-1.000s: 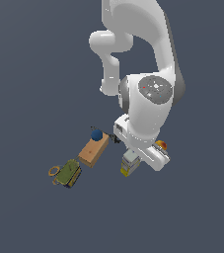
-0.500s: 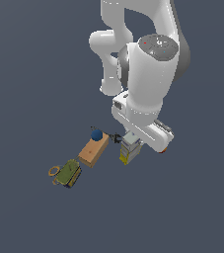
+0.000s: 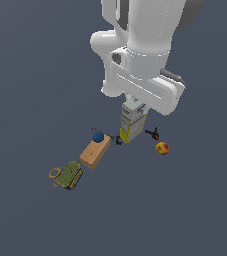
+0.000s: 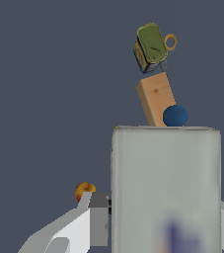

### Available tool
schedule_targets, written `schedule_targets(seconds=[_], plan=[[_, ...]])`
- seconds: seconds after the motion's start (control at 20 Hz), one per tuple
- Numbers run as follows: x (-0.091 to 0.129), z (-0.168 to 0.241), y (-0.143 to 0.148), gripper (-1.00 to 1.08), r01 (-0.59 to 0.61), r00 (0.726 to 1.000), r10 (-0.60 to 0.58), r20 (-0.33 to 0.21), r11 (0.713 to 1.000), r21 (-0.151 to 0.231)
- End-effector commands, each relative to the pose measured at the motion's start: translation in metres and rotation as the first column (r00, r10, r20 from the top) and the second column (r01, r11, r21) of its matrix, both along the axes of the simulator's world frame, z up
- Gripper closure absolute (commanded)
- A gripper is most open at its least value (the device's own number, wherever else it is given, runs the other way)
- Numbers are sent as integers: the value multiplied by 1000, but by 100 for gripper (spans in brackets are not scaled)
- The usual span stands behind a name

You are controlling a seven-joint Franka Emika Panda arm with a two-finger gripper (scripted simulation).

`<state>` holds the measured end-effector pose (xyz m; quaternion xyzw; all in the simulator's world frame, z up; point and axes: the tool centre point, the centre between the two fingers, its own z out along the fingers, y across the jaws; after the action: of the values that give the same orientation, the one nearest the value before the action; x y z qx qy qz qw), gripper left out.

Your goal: Pick up a designated object from a clutter of objects.

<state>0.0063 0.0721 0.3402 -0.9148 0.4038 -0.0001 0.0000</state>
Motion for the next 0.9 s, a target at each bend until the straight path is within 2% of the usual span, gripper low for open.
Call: schedule_targets(seconds=[0.0, 0.45, 0.85], plan=[[-13, 29, -3, 108, 0, 1000, 0, 0, 1000, 0], [-49, 115, -10, 108, 0, 1000, 0, 0, 1000, 0], [-65, 160, -14, 108, 0, 1000, 0, 0, 1000, 0]])
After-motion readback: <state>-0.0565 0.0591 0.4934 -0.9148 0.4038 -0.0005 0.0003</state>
